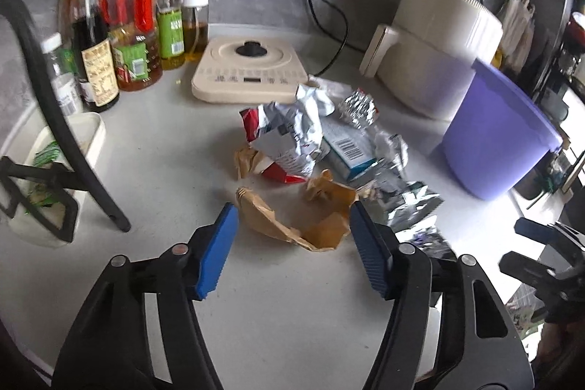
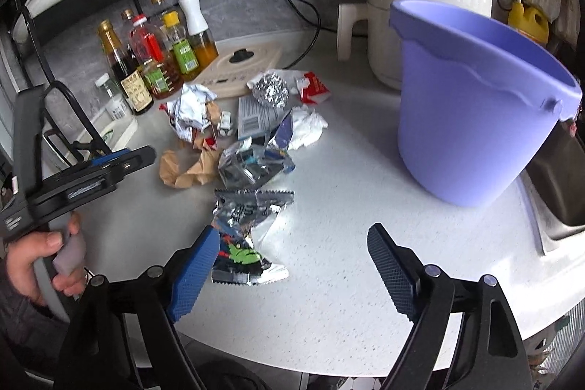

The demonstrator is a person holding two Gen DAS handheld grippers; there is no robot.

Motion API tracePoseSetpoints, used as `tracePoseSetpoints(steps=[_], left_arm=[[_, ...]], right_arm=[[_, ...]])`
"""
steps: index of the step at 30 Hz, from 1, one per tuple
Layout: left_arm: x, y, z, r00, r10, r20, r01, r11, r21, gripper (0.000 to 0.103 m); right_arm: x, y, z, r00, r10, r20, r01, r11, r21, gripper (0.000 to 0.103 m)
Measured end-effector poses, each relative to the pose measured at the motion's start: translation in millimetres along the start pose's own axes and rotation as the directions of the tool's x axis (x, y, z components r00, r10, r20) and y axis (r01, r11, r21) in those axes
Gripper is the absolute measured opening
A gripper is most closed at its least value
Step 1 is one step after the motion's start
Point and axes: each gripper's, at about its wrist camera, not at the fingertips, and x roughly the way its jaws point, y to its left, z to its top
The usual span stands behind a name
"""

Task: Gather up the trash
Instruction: 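Grasp the silver snack wrapper with the right gripper while the left grasps brown paper, then carry both held pieces over the lavender bucket and open both grippers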

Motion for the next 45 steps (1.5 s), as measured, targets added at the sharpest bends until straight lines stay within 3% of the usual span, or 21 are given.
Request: tracePoseSetpoints(steps=[6, 9, 11, 14, 26, 32, 33, 35, 36, 45], left_arm=[[35.5, 11.1, -1.7, 0.998, -0.009, -0.058, 0.009, 1.0, -0.007, 0.057], [48.6, 15.9, -4.3, 0.996, -0.01, -0.084, 0.008, 0.999, -0.032, 0.037], [51.6, 17.9, -6.1, 0.996, -0.021, -0.091, 0.016, 0.998, -0.054, 0.016], [46.2, 16.2, -8.4, 0.997, -0.006, -0.083, 0.002, 0.999, -0.053, 0.008], [-11.3, 19.0, -9.7, 1.0, 0.029, 0.007, -0.029, 0.999, -0.036, 0.006], [-31.0, 13.5, -5.9, 0.997, 0.064, 0.043, -0.062, 0.997, -0.037, 0.006], [-33.9, 12.6, -6.3, 0.997, 0.066, 0.048, -0.064, 0.997, -0.037, 0.006], [-36.8, 8.7, -3.7, 0.996, 0.074, 0.059, -0.072, 0.997, -0.034, 0.006], [-38.6, 6.1, -1.8, 0.995, 0.077, 0.065, -0.075, 0.997, -0.031, 0.006], [-53.2, -13.6, 18.7, 0.986, 0.112, 0.121, -0.11, 0.994, -0.017, 0.006]], right_arm=[[6.5, 7.5, -8.8, 0.999, 0.0, -0.032, -0.001, 1.0, -0.005, 0.081], [9.3, 10.2, -11.2, 0.999, -0.005, -0.042, 0.004, 1.0, -0.009, 0.081], [11.7, 12.8, -12.1, 0.999, -0.005, -0.047, 0.004, 1.0, -0.017, 0.081], [14.3, 17.3, -11.8, 0.999, 0.002, -0.054, -0.003, 1.0, -0.027, 0.081], [39.3, 35.6, -0.8, 0.995, 0.073, -0.067, -0.076, 0.996, -0.047, 0.08], [49.4, 40.0, 3.7, 0.993, 0.084, -0.085, -0.089, 0.994, -0.066, 0.07], [49.6, 40.9, 3.6, 0.993, 0.084, -0.086, -0.09, 0.993, -0.076, 0.064], [52.5, 42.6, 3.3, 0.991, 0.077, -0.106, -0.088, 0.991, -0.101, 0.04], [54.1, 41.5, 3.4, 0.99, 0.071, -0.125, -0.084, 0.991, -0.101, 0.021], [16.8, 29.3, 17.3, 0.993, 0.114, -0.013, -0.115, 0.988, -0.099, 0.017]])
